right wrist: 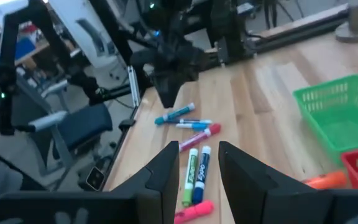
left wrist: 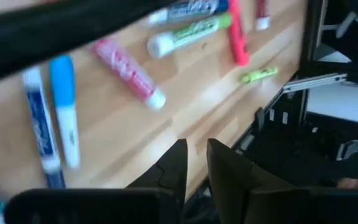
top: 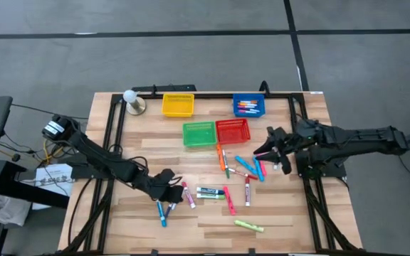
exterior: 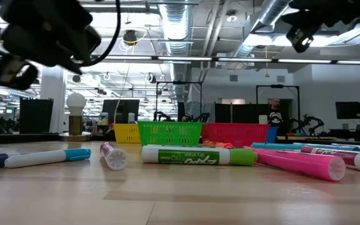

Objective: Pick & Place Markers
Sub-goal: Put the small blue highlighter pen into the blue bin

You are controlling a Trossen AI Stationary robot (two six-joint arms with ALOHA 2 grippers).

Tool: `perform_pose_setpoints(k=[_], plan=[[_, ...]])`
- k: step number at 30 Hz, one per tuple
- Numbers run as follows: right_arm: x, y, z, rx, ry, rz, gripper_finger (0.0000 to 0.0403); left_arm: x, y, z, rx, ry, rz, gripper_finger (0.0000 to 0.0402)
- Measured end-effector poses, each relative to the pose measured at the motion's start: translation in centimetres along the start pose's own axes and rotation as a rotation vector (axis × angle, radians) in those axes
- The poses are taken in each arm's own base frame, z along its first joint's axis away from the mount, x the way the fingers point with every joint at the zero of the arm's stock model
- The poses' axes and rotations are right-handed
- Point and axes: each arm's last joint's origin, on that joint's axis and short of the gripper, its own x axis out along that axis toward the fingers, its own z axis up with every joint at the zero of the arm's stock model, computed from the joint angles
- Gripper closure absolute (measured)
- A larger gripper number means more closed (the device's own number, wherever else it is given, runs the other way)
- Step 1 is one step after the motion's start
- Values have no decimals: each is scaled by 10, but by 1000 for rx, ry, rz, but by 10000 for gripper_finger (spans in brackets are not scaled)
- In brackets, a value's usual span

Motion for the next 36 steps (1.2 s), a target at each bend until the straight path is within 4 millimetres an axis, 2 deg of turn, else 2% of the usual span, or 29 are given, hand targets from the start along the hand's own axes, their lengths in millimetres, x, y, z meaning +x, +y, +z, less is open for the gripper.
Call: perform_pose_setpoints(k=[3, 10, 14, 17, 22, 25, 28, 31, 36], plan=[[-7, 0, -2, -3, -45, -14, 301, 0, 2, -2, -58, 16, 8, 350], [-12, -1, -7, 0, -66, -39, 301, -7, -6, -1, -67, 12, -57, 350], [-12, -1, -7, -4, -68, -38, 301, -8, -8, 1, -86, -94, -93, 349], [-12, -1, -7, -5, -67, -39, 301, -6, -7, 5, -154, -109, -89, 349], [-11, -2, -7, -4, -63, -41, 301, -1, -11, 5, -169, -113, -14, 348], [-11, -2, -7, 0, -63, -42, 301, 2, -21, 4, -162, -116, 72, 348], [-11, -2, -7, 4, -63, -43, 301, 8, -29, 2, -155, -68, 207, 348], [-11, -2, -7, 12, -64, -42, 301, 19, -21, -1, -149, -20, 371, 348], [-11, -2, -7, 12, -64, -42, 301, 27, -26, -3, -156, -4, 369, 348]])
